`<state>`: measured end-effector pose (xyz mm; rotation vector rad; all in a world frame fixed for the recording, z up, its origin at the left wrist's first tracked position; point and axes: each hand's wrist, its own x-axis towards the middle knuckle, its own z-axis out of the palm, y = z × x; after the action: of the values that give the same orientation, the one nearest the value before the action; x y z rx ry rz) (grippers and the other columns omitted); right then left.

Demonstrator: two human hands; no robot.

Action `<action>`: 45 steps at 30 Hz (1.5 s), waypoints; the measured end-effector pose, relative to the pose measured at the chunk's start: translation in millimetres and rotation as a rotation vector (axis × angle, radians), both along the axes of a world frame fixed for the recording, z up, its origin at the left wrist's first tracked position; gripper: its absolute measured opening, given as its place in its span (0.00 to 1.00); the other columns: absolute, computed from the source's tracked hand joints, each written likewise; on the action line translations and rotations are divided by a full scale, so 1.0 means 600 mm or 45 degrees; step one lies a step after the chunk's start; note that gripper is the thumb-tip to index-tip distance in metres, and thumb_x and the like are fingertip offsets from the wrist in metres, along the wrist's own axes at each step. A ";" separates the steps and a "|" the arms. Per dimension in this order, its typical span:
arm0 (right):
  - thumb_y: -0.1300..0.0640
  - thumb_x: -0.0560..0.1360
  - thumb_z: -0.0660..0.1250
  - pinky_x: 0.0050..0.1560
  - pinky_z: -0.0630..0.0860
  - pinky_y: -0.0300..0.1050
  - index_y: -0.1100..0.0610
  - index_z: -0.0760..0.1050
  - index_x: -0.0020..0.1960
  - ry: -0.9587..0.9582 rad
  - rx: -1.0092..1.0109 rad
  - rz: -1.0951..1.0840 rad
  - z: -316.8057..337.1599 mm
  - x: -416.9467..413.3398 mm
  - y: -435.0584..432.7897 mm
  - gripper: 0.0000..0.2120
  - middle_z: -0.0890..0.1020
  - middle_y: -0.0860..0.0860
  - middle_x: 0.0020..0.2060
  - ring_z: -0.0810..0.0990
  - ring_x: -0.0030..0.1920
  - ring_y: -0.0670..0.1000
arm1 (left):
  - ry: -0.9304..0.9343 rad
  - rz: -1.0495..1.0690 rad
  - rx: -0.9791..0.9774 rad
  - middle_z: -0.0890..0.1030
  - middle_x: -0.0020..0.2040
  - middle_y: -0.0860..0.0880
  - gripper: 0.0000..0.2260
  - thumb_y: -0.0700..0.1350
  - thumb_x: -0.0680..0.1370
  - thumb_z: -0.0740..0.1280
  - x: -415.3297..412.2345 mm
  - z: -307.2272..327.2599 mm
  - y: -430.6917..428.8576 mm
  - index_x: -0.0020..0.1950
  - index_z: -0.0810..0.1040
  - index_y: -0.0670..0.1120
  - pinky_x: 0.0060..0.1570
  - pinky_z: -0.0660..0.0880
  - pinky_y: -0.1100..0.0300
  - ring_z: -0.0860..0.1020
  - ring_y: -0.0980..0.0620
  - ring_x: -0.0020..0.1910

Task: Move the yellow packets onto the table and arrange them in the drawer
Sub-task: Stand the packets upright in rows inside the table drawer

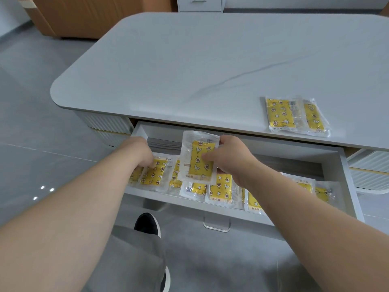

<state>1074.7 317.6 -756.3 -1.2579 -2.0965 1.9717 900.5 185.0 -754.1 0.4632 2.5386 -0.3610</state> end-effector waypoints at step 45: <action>0.47 0.77 0.67 0.36 0.71 0.46 0.55 0.71 0.39 -0.439 1.059 -0.051 0.078 0.145 0.149 0.14 0.77 0.51 0.36 0.76 0.38 0.53 | 0.185 -0.669 1.072 0.80 0.54 0.49 0.07 0.44 0.81 0.65 0.216 0.076 0.178 0.57 0.80 0.47 0.50 0.79 0.50 0.78 0.47 0.52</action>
<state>1161.6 407.0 -709.7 -1.4447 -2.5562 0.6950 1030.2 291.8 -708.3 1.4628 2.5763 0.5539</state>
